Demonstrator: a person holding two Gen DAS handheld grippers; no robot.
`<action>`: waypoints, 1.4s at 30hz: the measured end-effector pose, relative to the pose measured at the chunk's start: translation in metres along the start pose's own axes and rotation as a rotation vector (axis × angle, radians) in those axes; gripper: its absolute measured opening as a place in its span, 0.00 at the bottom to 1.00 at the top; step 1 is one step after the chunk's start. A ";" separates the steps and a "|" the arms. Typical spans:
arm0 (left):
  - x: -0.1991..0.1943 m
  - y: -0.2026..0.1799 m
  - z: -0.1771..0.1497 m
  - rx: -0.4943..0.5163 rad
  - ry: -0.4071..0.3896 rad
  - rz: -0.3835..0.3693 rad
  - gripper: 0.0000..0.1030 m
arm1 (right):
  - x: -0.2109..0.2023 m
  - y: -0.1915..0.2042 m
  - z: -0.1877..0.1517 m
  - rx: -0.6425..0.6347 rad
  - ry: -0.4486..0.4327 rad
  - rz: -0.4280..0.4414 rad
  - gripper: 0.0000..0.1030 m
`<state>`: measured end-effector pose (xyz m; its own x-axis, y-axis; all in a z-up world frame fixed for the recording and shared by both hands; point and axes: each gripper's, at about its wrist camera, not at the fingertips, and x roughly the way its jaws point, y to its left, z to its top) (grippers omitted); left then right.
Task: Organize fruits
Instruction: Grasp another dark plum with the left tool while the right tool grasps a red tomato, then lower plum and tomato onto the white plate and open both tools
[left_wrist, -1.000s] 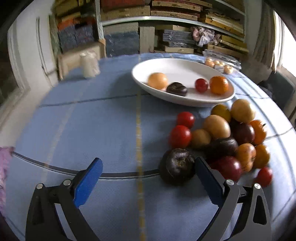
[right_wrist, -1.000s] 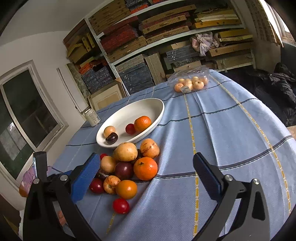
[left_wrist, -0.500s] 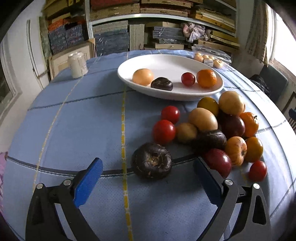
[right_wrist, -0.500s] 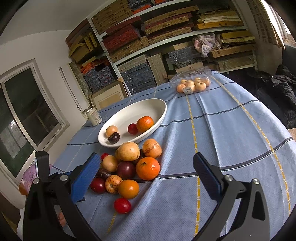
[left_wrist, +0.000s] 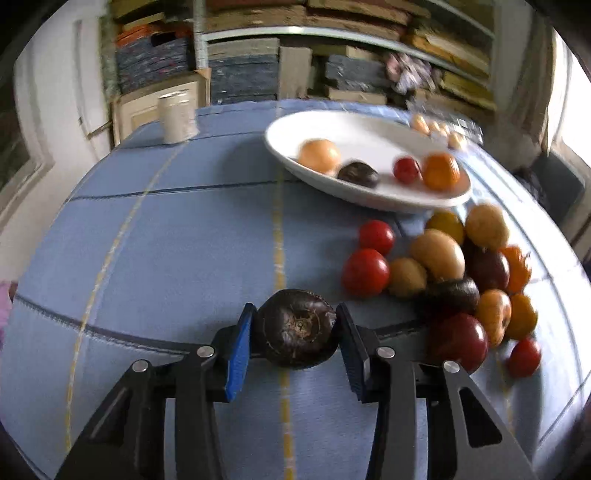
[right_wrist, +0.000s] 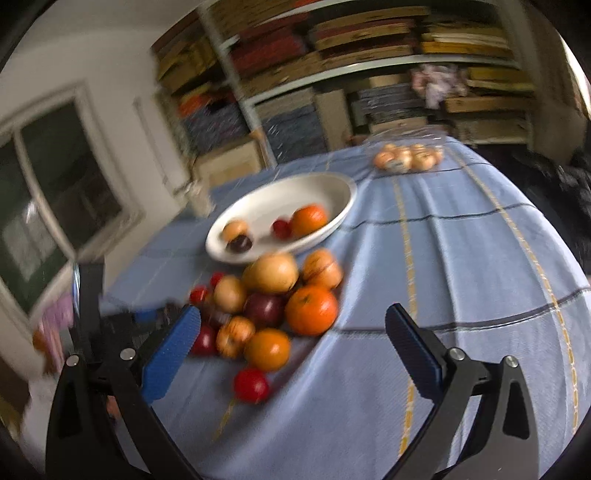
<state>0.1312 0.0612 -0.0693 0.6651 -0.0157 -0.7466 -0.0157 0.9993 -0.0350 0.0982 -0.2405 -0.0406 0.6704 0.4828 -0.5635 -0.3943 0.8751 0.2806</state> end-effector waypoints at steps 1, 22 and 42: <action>-0.002 0.006 0.000 -0.021 -0.008 0.002 0.43 | 0.004 0.007 -0.005 -0.037 0.022 -0.007 0.96; -0.005 -0.008 -0.003 0.022 -0.014 -0.055 0.43 | 0.064 0.039 -0.032 -0.181 0.280 0.003 0.30; -0.024 -0.039 0.131 0.107 -0.177 -0.064 0.43 | 0.031 0.009 0.128 -0.091 -0.009 -0.017 0.29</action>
<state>0.2135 0.0271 0.0365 0.7832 -0.0825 -0.6162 0.1039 0.9946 -0.0010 0.1956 -0.2136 0.0441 0.6829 0.4686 -0.5603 -0.4380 0.8766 0.1992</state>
